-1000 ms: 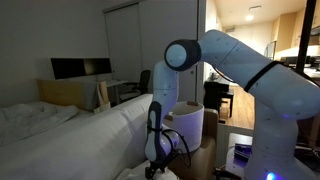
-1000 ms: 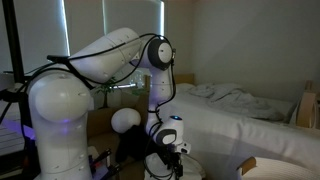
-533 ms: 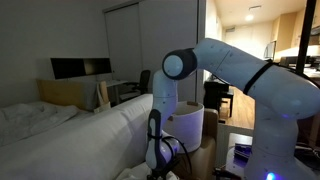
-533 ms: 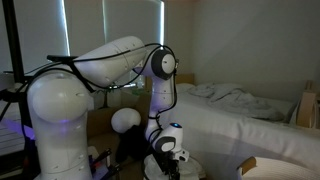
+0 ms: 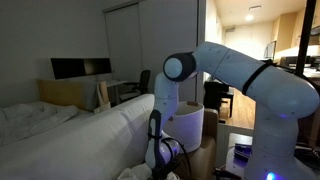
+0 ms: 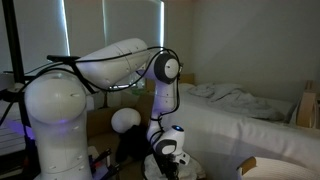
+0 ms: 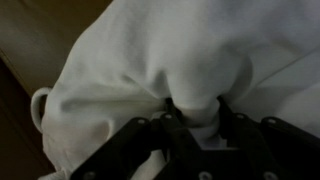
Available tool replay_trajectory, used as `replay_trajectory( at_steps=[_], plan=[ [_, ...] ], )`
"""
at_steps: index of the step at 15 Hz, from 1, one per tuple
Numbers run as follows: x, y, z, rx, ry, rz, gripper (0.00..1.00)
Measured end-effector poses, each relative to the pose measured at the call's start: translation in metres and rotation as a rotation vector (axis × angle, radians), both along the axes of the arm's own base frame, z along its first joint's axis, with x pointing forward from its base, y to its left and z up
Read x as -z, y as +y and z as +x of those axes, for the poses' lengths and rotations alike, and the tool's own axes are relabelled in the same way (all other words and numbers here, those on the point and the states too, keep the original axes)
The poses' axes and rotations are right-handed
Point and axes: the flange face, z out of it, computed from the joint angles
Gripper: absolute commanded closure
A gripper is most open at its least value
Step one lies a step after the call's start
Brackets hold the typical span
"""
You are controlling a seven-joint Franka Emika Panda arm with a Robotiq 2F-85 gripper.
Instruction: Pick up the cloth from the couch and put it in the laundry basket.
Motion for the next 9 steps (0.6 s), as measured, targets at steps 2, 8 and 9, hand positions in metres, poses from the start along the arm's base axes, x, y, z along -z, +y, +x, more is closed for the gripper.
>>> replay_trajectory(
  at_steps=[2,8,9],
  plan=[
    [0.0007,-0.0013,-0.0008,0.006,0.011,0.007,0.89],
    [0.0038,0.0003,0.0032,-0.001,0.098,0.031,0.86],
    [0.0036,0.0014,0.0042,-0.005,0.121,0.039,0.86]
  ],
)
